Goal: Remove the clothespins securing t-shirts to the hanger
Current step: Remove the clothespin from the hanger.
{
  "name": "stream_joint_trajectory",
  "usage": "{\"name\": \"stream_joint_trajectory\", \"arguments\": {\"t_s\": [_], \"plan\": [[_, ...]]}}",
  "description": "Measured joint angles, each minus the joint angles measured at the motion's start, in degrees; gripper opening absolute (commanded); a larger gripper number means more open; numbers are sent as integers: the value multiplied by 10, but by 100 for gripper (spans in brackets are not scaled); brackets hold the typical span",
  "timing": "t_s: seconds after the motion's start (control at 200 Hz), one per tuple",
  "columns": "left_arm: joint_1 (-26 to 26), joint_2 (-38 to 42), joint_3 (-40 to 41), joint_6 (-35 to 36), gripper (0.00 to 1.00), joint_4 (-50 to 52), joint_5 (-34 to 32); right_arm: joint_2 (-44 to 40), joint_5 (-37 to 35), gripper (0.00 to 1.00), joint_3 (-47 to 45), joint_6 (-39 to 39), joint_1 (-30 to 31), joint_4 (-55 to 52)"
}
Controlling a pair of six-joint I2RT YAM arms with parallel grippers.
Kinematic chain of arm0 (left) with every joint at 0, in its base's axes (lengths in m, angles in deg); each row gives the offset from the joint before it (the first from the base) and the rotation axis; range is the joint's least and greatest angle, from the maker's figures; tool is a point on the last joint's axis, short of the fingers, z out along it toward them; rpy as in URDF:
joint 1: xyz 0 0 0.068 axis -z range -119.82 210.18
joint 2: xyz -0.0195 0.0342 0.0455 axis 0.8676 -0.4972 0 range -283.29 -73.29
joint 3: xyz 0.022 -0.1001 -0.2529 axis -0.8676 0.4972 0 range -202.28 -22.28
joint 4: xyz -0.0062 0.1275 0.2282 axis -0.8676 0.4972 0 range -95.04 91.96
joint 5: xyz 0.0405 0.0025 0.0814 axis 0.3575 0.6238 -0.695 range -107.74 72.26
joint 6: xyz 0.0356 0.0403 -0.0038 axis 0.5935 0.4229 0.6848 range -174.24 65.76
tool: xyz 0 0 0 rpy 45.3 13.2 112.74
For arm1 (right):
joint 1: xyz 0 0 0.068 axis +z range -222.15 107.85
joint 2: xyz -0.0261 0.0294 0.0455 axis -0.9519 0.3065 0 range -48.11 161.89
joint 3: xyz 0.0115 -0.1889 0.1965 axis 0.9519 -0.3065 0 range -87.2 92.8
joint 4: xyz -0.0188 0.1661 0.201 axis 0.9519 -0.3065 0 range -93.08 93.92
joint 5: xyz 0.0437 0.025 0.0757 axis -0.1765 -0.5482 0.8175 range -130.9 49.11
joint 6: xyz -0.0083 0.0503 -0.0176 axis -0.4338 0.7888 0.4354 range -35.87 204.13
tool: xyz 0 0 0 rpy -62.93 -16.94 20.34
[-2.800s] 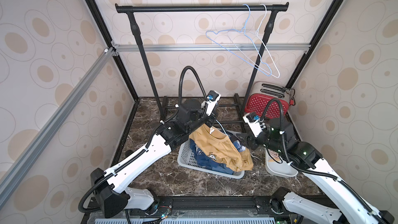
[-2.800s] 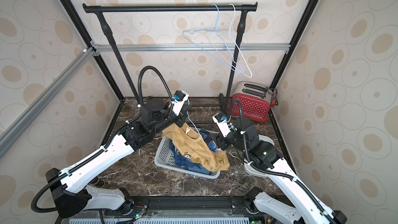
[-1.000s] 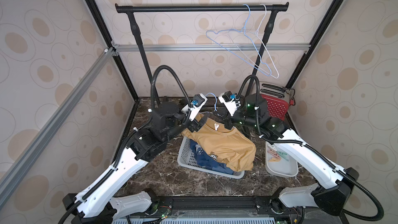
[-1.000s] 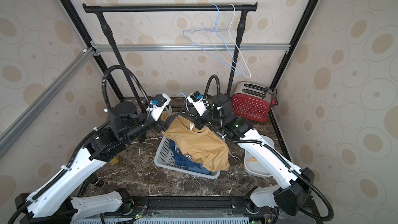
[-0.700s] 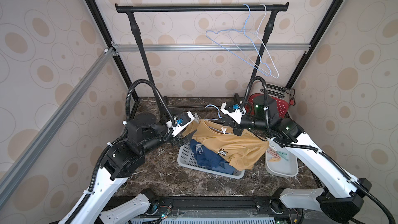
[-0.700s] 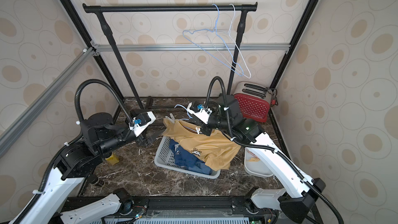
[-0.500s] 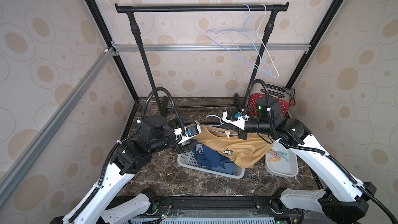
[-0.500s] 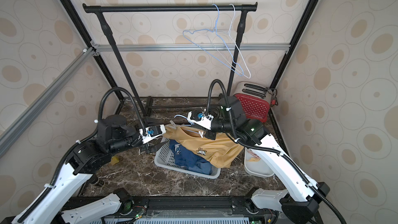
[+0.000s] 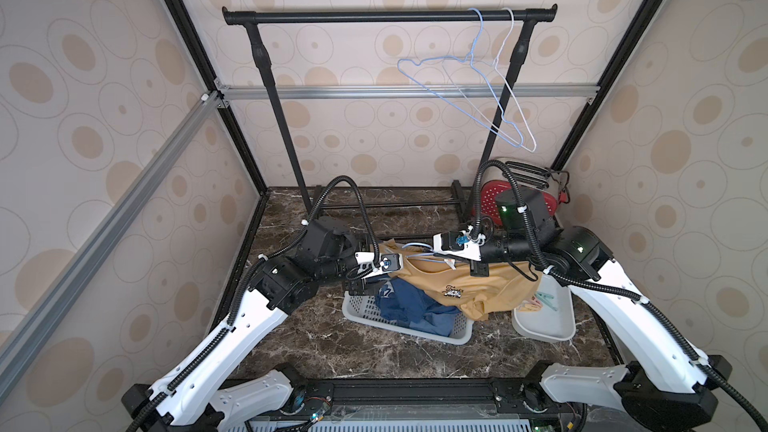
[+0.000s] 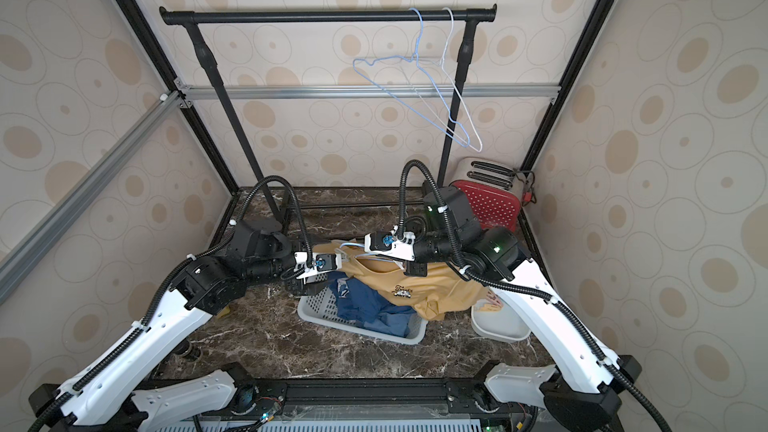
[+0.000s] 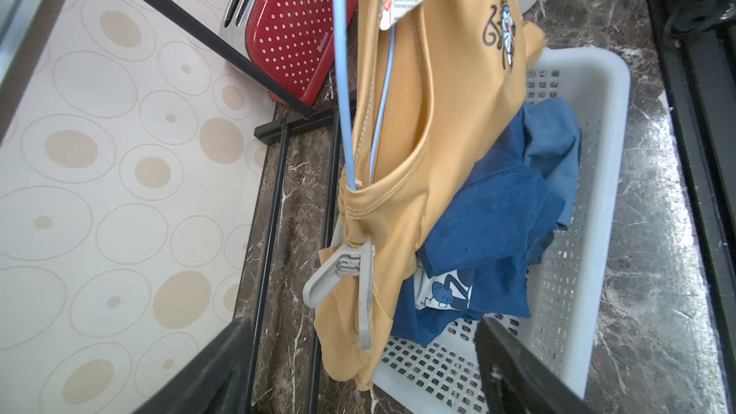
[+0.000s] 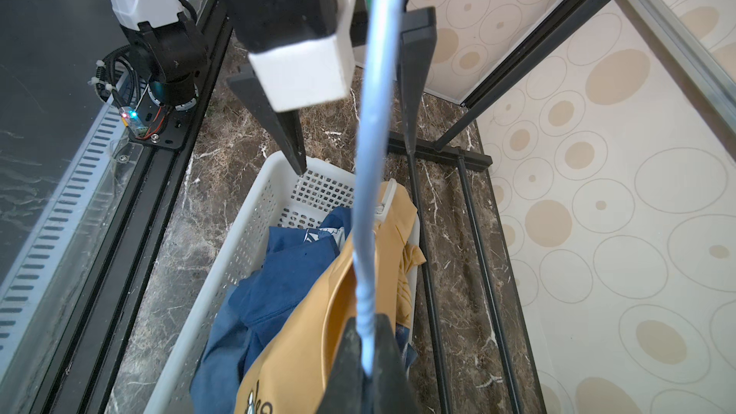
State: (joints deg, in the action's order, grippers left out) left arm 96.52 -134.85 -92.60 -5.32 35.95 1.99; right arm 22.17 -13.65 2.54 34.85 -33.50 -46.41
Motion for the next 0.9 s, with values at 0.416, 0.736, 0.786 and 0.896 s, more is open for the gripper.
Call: {"name": "stream_joint_trajectory", "arguments": {"t_s": [0.416, 0.736, 0.786, 0.896], "plan": [[-30, -57, 0, 0, 70, -26, 76, 0, 12, 0, 0, -3, 0, -8], [-30, -66, 7, 1, 53, -59, 82, 0, 13, 0, 0, -3, 0, -7], [-30, -66, 8, 2, 53, -61, 81, 0, 13, 0, 0, -3, 0, -7], [-30, -69, 10, 2, 52, -63, 78, 0, 12, 0, 0, -3, 0, -7]]}}
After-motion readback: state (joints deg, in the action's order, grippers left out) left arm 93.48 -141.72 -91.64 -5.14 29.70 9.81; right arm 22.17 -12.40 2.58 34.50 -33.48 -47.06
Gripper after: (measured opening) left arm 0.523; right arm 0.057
